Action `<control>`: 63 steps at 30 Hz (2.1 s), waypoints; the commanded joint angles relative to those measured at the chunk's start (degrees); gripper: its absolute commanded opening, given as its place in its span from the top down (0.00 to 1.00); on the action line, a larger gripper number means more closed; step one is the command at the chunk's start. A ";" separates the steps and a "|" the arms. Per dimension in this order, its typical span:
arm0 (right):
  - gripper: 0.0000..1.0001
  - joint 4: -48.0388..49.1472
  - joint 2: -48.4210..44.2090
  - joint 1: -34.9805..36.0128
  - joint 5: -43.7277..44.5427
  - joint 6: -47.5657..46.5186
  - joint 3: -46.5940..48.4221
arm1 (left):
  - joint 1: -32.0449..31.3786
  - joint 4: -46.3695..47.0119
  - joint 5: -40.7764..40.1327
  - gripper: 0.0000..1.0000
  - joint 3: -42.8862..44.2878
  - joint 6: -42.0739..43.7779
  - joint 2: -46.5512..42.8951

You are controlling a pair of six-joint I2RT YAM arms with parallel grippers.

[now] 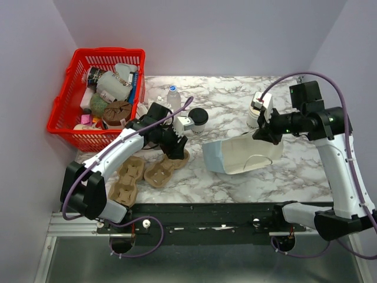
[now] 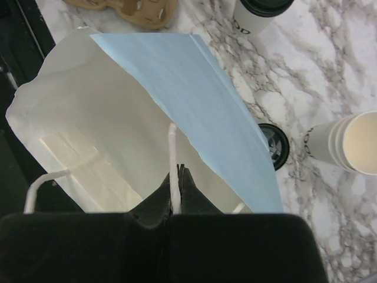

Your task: Pack the takeout coffee

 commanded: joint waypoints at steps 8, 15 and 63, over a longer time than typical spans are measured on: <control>1.00 -7.08 5.20 1.26 3.36 14.33 1.55 | 0.50 0.13 -5.18 0.38 -1.08 -0.12 -3.57; 0.89 -4.17 12.32 1.26 4.85 18.47 9.20 | 0.59 -0.30 -6.06 0.38 -1.78 0.23 -5.07; 0.44 -10.85 20.41 -1.90 -6.93 -38.58 12.63 | 1.11 -4.17 -4.57 0.29 -2.40 2.61 -6.83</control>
